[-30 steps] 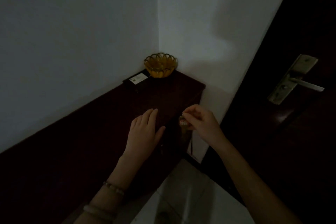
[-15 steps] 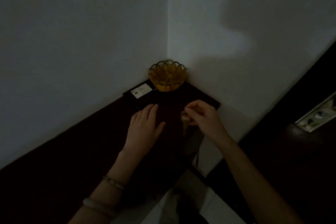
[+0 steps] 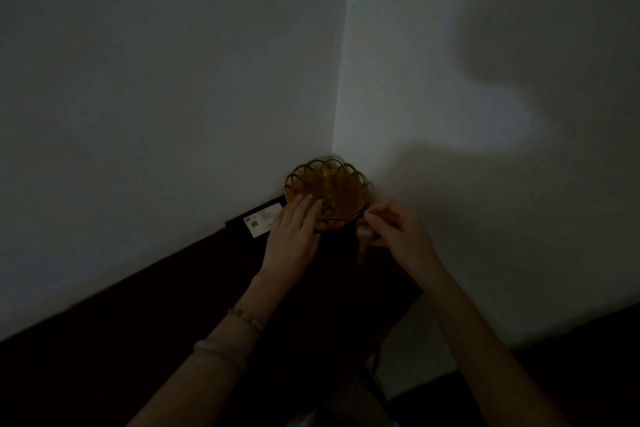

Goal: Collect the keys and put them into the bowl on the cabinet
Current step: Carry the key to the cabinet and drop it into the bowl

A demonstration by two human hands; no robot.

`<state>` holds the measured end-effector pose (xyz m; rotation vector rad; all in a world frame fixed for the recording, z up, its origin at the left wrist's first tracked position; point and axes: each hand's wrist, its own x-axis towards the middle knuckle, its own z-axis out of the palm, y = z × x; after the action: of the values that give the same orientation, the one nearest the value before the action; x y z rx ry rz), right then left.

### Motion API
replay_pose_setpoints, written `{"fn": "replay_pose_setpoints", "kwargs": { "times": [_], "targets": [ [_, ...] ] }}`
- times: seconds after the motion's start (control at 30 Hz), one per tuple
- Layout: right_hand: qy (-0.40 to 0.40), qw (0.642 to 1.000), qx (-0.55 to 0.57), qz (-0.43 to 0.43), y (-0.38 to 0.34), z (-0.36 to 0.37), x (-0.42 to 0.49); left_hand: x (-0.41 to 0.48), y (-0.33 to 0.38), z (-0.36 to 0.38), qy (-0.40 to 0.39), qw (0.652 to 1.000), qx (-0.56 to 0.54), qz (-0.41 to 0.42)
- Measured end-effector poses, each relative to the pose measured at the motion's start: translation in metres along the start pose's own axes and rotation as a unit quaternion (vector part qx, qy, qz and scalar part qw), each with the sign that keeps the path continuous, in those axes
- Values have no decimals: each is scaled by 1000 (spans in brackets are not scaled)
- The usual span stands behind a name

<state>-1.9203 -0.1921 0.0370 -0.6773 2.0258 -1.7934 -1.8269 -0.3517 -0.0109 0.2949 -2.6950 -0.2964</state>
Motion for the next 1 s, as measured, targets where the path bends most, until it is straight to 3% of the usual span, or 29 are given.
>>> {"fn": "replay_pose_setpoints", "kwargs": {
  "times": [0.37,0.57,0.77,1.0],
  "targets": [
    [-32,999,24,-3,16,-1,63,21,-18,19,51,998,-22,37],
    [-21,998,28,-55,7,11,101,12,-23,22,69,996,-16,55],
    [-65,983,-151,-85,25,42,134,3,-27,28,80,995,0,64],
    [-174,931,-316,-57,40,52,157,-2,-27,27,67,995,22,75]
  ]
}}
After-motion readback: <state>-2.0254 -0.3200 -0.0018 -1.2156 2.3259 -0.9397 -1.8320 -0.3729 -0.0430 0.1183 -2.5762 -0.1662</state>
